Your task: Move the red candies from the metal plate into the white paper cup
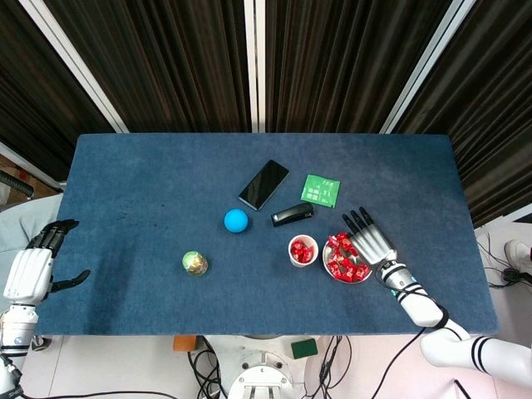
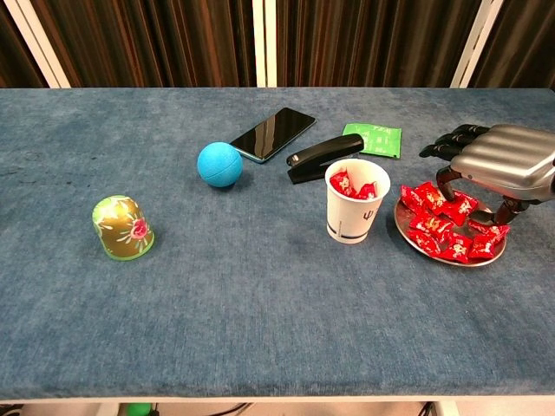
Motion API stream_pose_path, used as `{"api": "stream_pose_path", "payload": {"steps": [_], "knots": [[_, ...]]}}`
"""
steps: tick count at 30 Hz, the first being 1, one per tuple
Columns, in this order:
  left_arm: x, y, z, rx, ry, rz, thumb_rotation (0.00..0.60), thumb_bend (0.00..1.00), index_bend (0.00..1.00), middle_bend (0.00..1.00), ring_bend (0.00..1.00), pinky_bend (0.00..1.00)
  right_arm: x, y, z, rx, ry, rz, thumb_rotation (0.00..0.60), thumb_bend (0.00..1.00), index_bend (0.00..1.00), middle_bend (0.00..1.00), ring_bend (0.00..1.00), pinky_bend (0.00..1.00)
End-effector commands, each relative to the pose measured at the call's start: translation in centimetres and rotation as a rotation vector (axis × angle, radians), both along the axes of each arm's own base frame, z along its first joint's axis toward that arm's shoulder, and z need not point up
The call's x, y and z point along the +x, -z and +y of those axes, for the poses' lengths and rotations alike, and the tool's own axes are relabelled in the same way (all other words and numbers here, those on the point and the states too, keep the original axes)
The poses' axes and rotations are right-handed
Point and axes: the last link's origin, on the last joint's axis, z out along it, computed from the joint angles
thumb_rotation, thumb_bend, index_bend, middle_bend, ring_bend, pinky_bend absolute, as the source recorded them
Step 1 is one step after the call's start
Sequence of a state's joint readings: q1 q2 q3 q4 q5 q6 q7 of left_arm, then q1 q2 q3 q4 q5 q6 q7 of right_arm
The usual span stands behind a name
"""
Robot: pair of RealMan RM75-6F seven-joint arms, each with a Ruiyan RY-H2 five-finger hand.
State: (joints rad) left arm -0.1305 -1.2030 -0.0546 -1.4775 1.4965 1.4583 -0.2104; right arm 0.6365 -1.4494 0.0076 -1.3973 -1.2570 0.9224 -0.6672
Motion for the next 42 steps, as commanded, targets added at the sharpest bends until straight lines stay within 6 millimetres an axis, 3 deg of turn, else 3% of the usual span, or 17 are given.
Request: {"api": "stream_pose_path", "payload": {"steps": [1,11,22,34,42], "knots": [[0.0,0.0,0.0,0.001,-0.001,0.000,0.600,0.12,0.16,0.14,0.10,0.24,0.0,0.0,0.0,0.000,0.000,0.001,0.600,0.31,0.47,0.03,0.00,0.00],[-0.1,0.1,0.0,-0.002,-0.003,-0.002,0.600,0.12,0.16,0.14,0.10,0.24,0.0,-0.1,0.0,-0.011,0.001,-0.008,0.600,0.34,0.57,0.03,0.00,0.00],[-0.1,0.0,0.0,0.003,-0.003,-0.002,0.600,0.12,0.16,0.14,0.10,0.24,1.2,-1.6,0.1,-0.055,-0.041,-0.082,0.600,0.35,0.60,0.04,0.00,0.00],[-0.1,-0.1,-0.1,0.008,-0.004,-0.001,0.600,0.12,0.16,0.14,0.10,0.24,6.2,-4.5,0.5,-0.117,-0.191,-0.217,0.600,0.35,0.60,0.04,0.00,0.00],[-0.1,-0.2,-0.1,0.012,-0.002,-0.003,0.600,0.12,0.16,0.14,0.10,0.24,9.5,-3.0,0.5,-0.069,-0.258,-0.244,0.600,0.35,0.60,0.04,0.00,0.00]]}}
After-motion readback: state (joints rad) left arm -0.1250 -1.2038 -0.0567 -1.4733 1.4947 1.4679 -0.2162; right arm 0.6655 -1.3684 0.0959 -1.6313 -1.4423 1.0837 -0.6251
